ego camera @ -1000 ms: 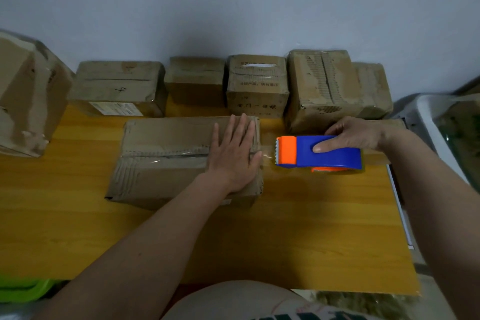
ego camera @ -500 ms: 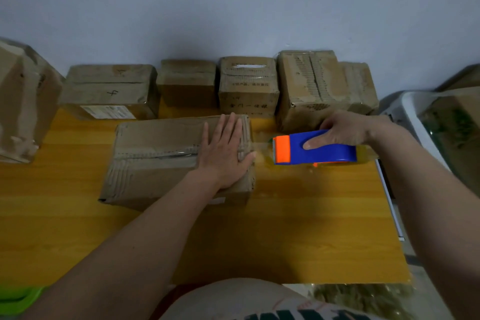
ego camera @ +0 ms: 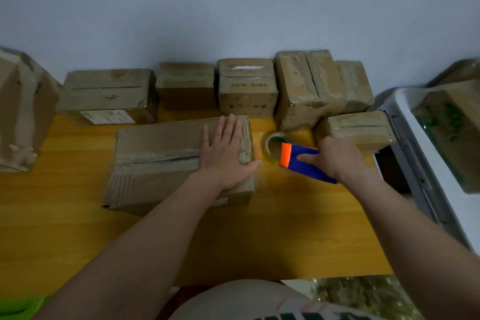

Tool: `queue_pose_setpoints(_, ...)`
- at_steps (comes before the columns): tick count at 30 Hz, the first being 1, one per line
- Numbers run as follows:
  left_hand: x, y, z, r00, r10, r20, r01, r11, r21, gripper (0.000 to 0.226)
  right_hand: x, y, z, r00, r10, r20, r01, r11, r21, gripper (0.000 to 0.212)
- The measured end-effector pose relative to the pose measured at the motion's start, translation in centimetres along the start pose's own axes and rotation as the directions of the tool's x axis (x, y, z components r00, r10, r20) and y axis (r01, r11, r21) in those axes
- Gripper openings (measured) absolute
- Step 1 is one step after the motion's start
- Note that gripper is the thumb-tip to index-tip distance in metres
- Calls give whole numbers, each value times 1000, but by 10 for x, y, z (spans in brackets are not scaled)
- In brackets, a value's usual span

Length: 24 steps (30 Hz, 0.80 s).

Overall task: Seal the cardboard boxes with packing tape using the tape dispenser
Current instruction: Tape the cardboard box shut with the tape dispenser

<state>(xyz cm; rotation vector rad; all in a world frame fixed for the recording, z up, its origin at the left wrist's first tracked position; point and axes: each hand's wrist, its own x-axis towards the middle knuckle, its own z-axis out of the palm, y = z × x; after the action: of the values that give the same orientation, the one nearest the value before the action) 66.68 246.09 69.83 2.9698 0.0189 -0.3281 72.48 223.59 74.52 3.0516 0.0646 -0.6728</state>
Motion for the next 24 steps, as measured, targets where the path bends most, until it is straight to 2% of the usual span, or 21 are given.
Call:
queue_pose_setpoints(4,0,-2,-3,998,13,54,-13,1000,-13,122,-10,8,43,997,46,-69,-21,947,322,58)
queue_pose_setpoints(7,-6,-6,-8,994,72,83,-71,997,-5,131,-21,-2,73,994,62,-87,-17,899,438,48)
queue_pose_setpoints(9,-18,-8,-8,988,134,83,-135,991,17,135,-28,-10,90,993,77,-94,-26,889,457,44)
queue_pose_setpoints(12,-37,-13,-1,977,206,58,-209,976,65,136,-39,-26,114,986,109,-127,-51,919,392,40)
queue_pose_setpoints(15,-46,-18,2,979,202,32,-203,978,52,124,-45,-38,135,975,167,-146,-119,950,290,39)
queue_pose_setpoints(18,-53,-26,1,972,233,11,-233,971,44,112,-47,-43,150,982,170,-77,-146,958,245,39)
queue_pose_setpoints(21,-61,-34,0,970,244,3,-244,969,46,105,-48,-46,152,984,176,-21,-155,914,376,39)
queue_pose_setpoints(22,-62,-36,0,969,249,2,-249,967,48,104,-49,-48,147,977,207,-56,-163,886,434,39)
queue_pose_setpoints(24,-65,-38,1,966,260,-8,-259,964,65,101,-55,-58,129,933,269,-239,-95,825,558,37)
